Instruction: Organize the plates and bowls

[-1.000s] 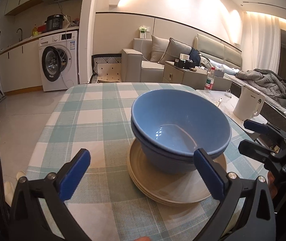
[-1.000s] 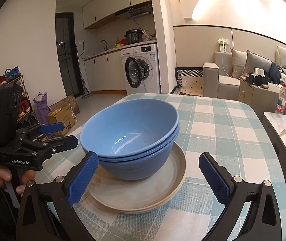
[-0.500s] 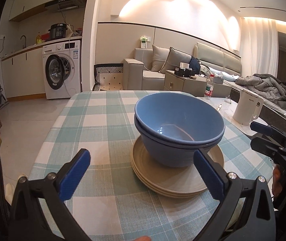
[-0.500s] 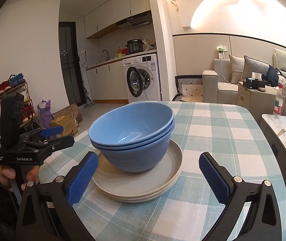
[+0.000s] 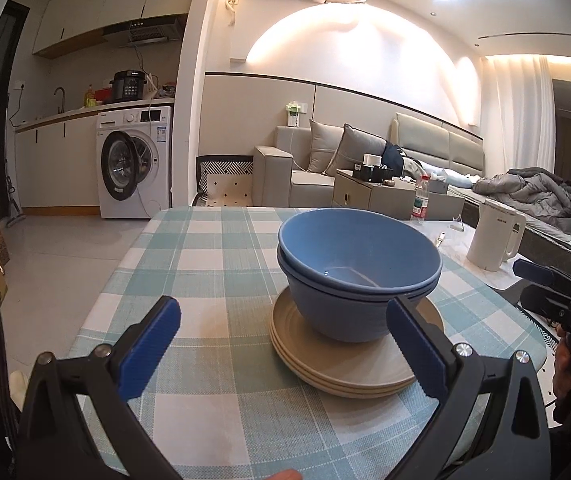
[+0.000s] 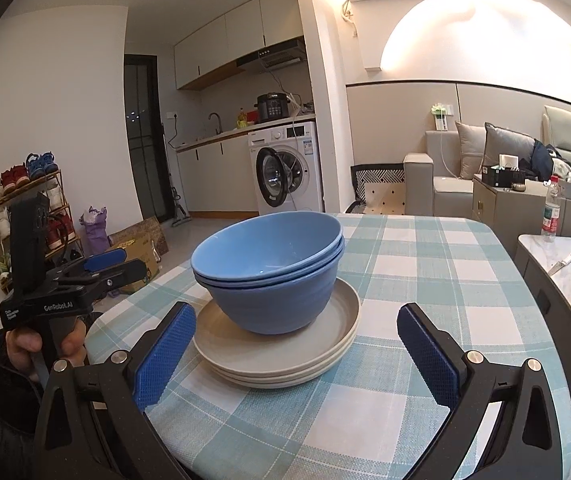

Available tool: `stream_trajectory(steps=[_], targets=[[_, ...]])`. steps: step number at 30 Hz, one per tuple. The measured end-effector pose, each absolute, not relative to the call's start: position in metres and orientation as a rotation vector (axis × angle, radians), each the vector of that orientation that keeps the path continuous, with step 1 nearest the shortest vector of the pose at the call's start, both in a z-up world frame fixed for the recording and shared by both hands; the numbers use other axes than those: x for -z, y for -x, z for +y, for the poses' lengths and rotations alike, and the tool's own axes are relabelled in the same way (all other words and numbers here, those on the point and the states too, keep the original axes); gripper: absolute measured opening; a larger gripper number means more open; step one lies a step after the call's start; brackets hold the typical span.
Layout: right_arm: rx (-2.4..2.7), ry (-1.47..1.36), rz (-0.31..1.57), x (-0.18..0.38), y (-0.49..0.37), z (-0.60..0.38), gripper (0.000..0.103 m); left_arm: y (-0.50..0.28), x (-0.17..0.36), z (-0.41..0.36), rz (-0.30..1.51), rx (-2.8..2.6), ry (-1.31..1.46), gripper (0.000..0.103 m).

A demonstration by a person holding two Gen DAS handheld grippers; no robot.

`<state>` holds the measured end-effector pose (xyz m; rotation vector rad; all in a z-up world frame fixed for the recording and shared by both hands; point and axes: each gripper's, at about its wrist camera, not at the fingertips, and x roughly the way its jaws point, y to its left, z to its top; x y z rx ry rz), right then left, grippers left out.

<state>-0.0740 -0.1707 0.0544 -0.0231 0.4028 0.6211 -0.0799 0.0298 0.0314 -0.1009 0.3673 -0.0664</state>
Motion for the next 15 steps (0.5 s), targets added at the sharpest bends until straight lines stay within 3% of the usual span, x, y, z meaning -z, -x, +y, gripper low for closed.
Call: stream_trajectory(steps=[15], targets=[[-0.61,0.023,0.356,-0.055,0.094,-0.185,0.102,0.087,-0.023,0.023,0.373,0.062,0.077,0.103]])
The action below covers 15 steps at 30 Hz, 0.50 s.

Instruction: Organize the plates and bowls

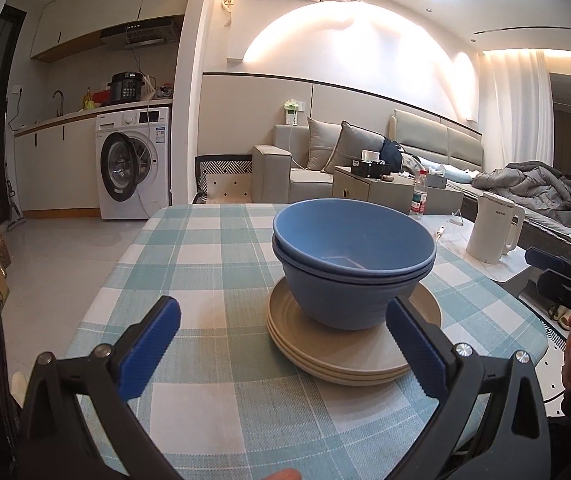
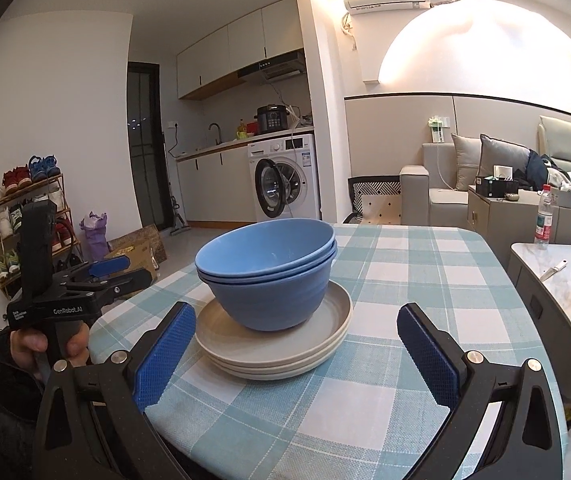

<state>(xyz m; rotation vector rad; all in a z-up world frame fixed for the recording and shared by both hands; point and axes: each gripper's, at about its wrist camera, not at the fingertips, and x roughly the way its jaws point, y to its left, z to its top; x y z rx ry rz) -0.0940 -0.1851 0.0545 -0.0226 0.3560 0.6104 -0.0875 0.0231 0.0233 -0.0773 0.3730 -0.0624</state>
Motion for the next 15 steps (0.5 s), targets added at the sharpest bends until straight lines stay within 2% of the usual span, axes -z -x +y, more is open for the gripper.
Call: stream_trajectory(steps=[15], targets=[[-0.623,0.026,0.35,-0.0543,0.0931,-0.1837,0.102,0.0852,-0.0198,0.0234,0.38,0.064,0.079,0.103]])
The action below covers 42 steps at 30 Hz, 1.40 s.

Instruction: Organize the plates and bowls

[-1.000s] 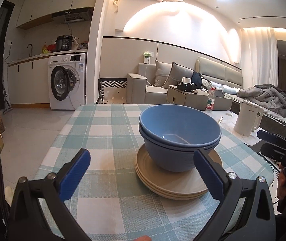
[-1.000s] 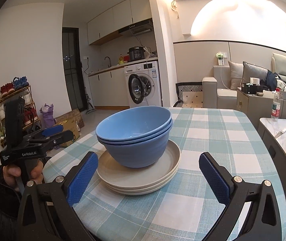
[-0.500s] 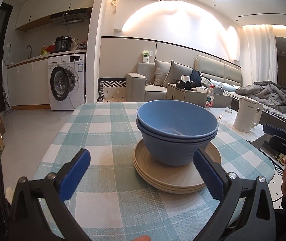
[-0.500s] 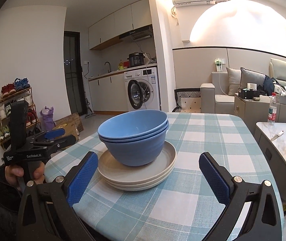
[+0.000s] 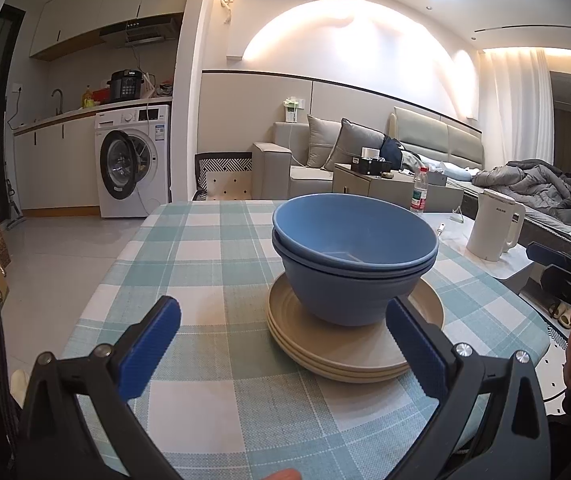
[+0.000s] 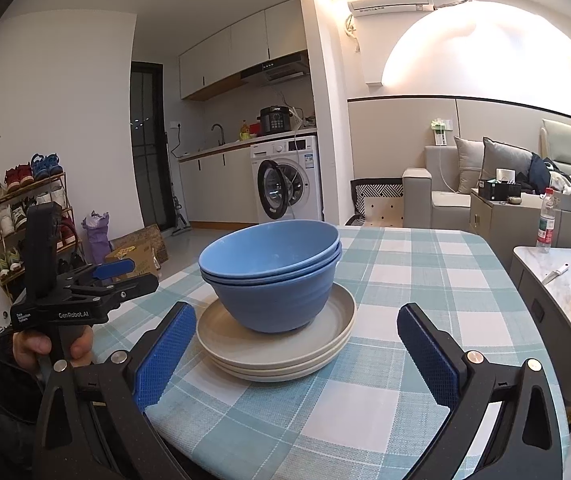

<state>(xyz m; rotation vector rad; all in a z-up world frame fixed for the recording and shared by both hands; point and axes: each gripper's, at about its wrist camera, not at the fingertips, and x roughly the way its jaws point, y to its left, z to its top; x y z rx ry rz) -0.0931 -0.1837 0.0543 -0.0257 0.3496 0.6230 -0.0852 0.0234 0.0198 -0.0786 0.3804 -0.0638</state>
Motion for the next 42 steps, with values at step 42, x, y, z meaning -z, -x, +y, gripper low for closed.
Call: stream_trajectory(steps=[42], targets=[[-0.651,0.042,0.357,-0.0498,0.0924,-0.1759,0.102,0.0832,-0.019,0.0159,0.387,0.077,0.053,0.103]])
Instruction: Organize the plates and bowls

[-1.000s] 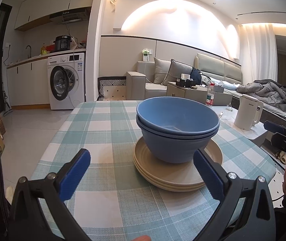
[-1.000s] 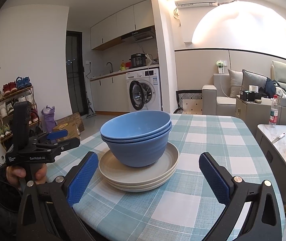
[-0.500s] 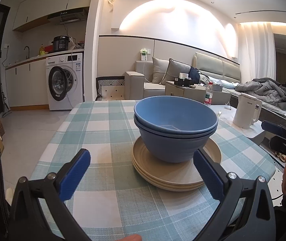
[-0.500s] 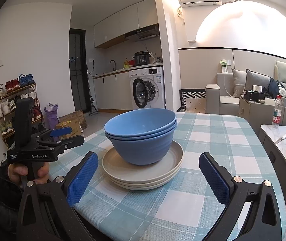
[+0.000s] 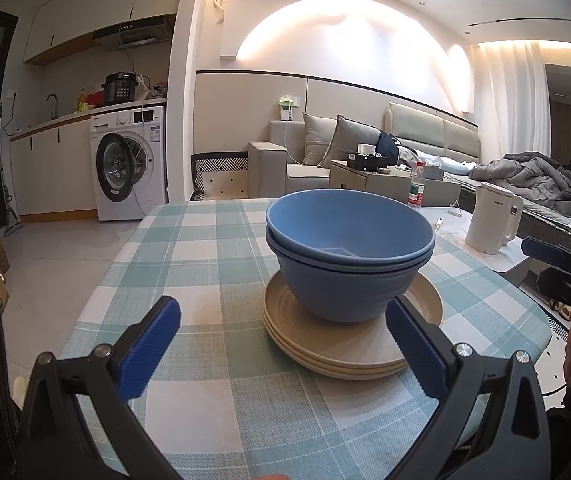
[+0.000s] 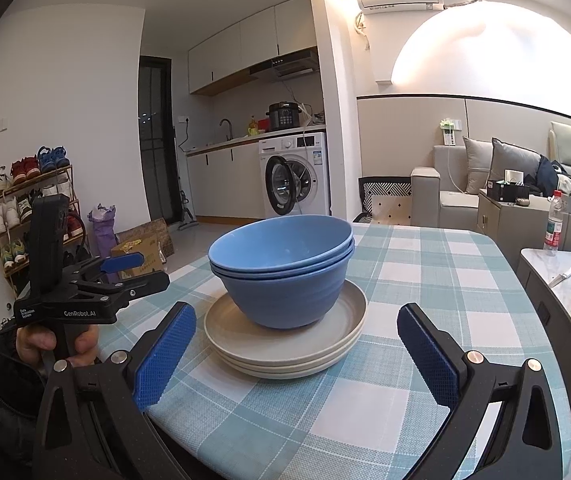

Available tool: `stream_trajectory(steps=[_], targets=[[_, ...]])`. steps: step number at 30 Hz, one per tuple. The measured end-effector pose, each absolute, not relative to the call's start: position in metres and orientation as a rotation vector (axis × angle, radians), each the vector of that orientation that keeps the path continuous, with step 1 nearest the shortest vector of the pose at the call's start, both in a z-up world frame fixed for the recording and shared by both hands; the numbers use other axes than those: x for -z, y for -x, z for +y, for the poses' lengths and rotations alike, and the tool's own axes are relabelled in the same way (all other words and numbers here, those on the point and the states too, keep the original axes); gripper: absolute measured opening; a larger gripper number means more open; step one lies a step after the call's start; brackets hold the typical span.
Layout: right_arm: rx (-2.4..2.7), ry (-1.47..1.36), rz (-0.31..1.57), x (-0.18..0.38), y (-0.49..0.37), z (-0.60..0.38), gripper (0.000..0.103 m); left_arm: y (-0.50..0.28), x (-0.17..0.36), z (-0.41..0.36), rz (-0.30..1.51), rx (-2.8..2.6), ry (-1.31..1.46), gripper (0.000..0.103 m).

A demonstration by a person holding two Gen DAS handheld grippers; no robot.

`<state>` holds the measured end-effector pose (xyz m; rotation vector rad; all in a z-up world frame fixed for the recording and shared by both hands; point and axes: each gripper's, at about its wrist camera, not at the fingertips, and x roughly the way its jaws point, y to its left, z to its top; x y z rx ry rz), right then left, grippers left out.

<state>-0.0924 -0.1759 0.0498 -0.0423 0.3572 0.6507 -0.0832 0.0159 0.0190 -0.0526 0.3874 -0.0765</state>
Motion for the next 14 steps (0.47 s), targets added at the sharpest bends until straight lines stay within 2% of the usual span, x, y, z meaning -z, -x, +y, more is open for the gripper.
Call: stream_trajectory(steps=[14], targets=[[-0.655,0.046,0.364,-0.0481,0.0916,-0.1742,0.102,0.0811,-0.0182,0.0157,0.395,0.087,0.057,0.103]])
